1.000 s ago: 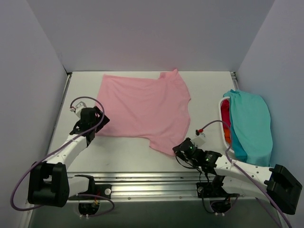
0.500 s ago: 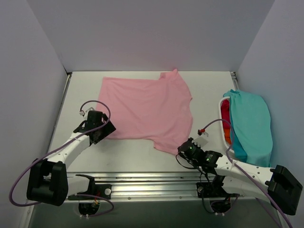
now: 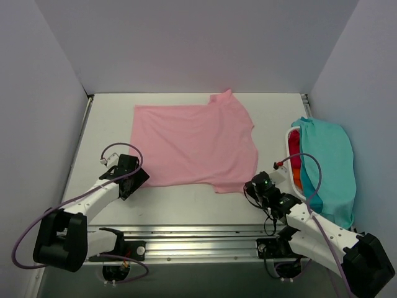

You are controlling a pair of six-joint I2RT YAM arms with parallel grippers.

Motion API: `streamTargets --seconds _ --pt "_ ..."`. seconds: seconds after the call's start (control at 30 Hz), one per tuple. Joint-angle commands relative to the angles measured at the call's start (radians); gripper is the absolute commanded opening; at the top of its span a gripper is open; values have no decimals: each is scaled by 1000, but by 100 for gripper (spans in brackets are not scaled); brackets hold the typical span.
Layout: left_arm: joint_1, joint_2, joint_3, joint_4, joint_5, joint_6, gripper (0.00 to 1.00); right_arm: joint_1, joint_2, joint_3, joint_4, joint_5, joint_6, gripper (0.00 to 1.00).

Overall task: Fold and stack the t-shirts
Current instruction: Grap the side of the flattened tshirt closest away from the robot with both arms

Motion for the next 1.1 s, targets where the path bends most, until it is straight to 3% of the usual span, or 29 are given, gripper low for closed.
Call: streamTargets --seconds 0.0,0.07,0.1,0.2,0.4,0.5,0.53,0.7,0.73,0.8,1.07 --pt "-36 60 -24 94 -51 -143 96 -73 19 -12 28 -106 -127 0" --pt "-45 90 -24 99 -71 -171 100 -116 28 -18 48 -148 -154 0" --pt "-49 99 -19 93 -93 -197 95 -127 35 -19 54 -162 -162 0" --pt "-63 75 -33 91 -117 -243 94 -162 42 -15 62 -192 -184 0" --pt "-66 67 -45 88 -141 -265 84 -195 62 -16 85 -222 -202 0" --pt "-68 64 -50 85 -147 -263 70 -195 78 -16 95 -227 -202 0" --pt "-68 61 -55 88 -148 -262 59 -195 81 -15 95 -227 -202 0" --pt "-68 61 -55 87 -154 -243 26 -196 79 -13 89 -219 -199 0" --pt "-68 61 -55 88 -156 -240 14 -196 75 -13 85 -215 -199 0" --pt "-68 59 -56 90 -154 -228 3 -196 70 -10 69 -205 -196 0" --pt "-68 18 -47 68 -127 -136 2 -215 -62 23 -63 -118 -182 0"
